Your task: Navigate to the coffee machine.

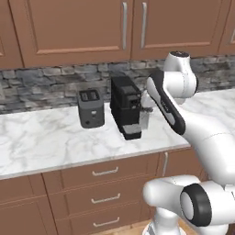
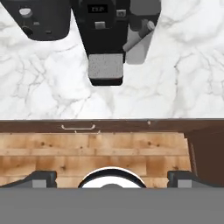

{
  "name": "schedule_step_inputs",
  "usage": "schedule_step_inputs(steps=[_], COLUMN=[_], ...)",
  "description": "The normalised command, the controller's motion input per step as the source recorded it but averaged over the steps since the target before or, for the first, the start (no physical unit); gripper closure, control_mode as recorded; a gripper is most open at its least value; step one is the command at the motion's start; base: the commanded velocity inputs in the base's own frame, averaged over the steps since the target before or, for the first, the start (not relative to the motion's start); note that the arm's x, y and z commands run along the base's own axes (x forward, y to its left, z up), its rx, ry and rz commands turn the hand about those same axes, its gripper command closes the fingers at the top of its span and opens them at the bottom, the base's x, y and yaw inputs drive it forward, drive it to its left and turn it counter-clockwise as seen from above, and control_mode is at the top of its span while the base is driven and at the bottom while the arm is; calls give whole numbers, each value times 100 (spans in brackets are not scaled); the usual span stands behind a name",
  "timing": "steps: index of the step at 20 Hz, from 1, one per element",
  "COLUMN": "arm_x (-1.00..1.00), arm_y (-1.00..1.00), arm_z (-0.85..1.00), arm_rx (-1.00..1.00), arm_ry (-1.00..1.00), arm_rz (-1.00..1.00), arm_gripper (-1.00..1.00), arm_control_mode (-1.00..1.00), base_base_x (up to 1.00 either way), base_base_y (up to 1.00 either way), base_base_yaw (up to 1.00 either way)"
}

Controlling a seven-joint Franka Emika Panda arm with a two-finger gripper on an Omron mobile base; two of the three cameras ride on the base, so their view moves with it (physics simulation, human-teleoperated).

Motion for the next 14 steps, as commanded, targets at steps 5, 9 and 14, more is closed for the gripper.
schedule_step_inputs(steps=[5, 9, 14], arm_x=[0, 0, 0], arm_y=[0, 0, 0], arm_z=[0, 0, 0], arm_rx=[0, 0, 0], arm_ry=[0, 0, 0], arm_rz=[0, 0, 0], arm_gripper=[-100, -100, -100], arm_control_mode=[100, 100, 100], base_base_x=[80, 66, 50], base_base_y=[34, 31, 10], base_base_yaw=[-6, -6, -1])
